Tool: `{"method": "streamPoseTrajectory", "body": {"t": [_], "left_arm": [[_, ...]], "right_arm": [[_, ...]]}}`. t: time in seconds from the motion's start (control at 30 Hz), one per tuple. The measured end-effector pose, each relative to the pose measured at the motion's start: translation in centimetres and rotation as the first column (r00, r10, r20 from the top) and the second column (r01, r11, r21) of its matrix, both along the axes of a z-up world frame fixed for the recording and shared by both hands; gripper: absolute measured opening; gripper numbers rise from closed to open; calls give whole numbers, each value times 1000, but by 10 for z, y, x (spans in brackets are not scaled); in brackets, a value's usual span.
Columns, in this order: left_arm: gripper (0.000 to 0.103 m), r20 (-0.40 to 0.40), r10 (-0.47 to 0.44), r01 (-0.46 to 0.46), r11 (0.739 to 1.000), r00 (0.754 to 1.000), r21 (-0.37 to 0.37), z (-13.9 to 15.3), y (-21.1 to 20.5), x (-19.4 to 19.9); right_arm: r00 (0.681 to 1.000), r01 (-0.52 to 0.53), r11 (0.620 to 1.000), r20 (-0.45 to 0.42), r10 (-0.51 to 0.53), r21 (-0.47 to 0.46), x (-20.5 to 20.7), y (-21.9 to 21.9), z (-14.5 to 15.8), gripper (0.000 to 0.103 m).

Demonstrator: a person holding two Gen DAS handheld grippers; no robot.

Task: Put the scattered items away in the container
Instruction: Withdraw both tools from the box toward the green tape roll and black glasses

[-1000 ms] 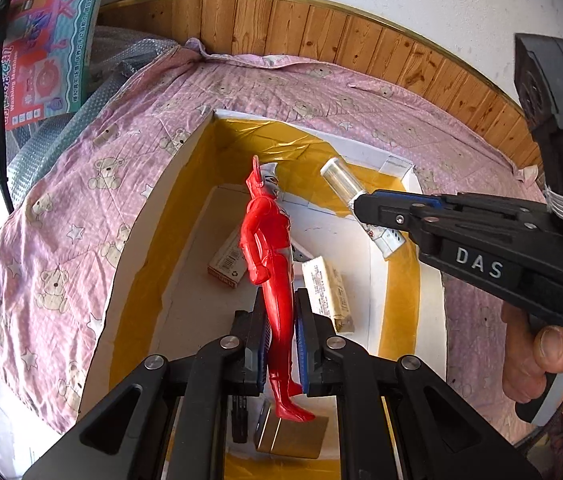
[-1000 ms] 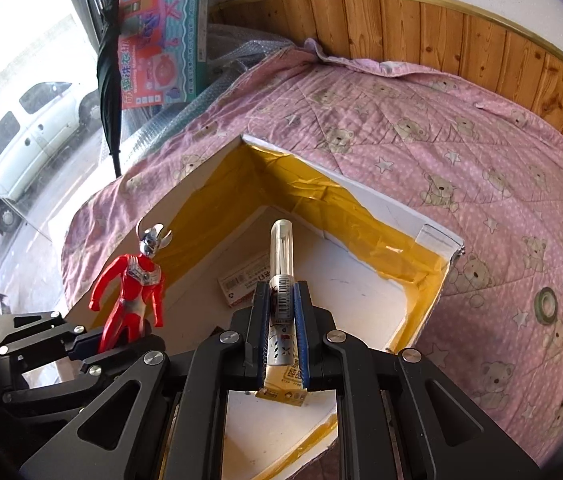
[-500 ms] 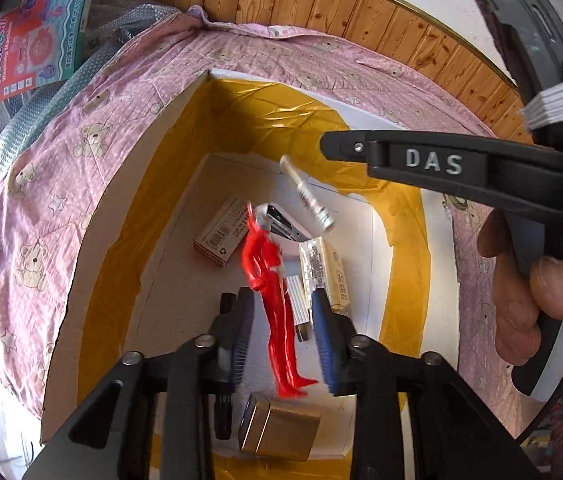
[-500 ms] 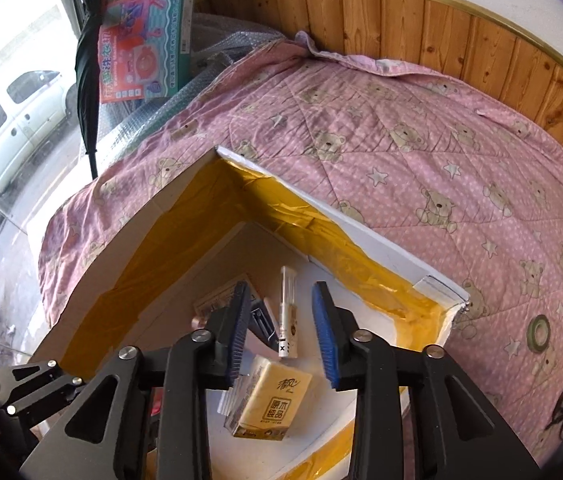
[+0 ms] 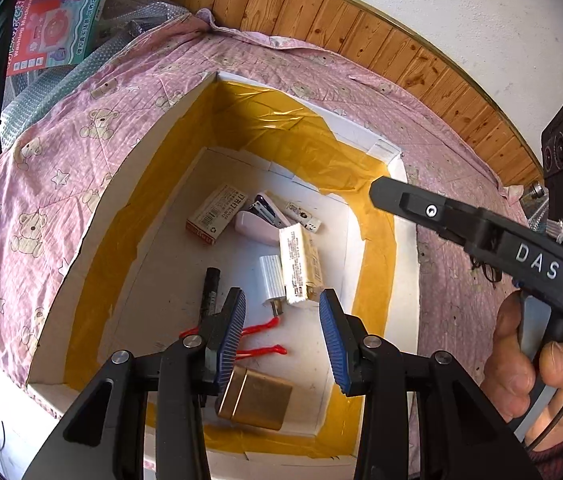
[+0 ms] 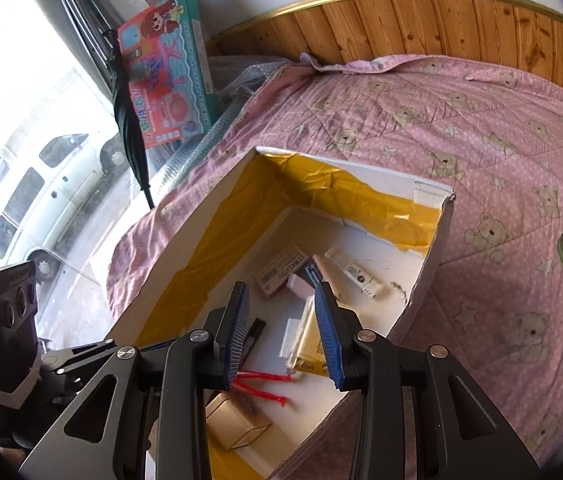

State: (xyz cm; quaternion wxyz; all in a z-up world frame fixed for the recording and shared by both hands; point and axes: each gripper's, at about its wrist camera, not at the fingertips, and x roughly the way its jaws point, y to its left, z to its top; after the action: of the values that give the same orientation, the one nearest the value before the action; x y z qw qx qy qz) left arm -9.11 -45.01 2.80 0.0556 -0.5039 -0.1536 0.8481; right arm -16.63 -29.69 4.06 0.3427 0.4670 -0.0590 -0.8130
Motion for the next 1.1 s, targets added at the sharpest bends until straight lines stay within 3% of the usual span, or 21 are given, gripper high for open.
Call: {"method": "streamPoseTrajectory", "body": {"t": [0.3, 1.1], "left_arm": [[44, -40, -3, 2, 1000, 999, -23, 21, 6, 20], [45, -30, -85, 82, 991, 996, -103, 37, 63, 54]], "right_arm": [[999, -30, 997, 18, 31, -72, 43, 11, -1, 37], [1000, -3, 984, -9, 1, -179, 94, 70, 20, 39]]}}
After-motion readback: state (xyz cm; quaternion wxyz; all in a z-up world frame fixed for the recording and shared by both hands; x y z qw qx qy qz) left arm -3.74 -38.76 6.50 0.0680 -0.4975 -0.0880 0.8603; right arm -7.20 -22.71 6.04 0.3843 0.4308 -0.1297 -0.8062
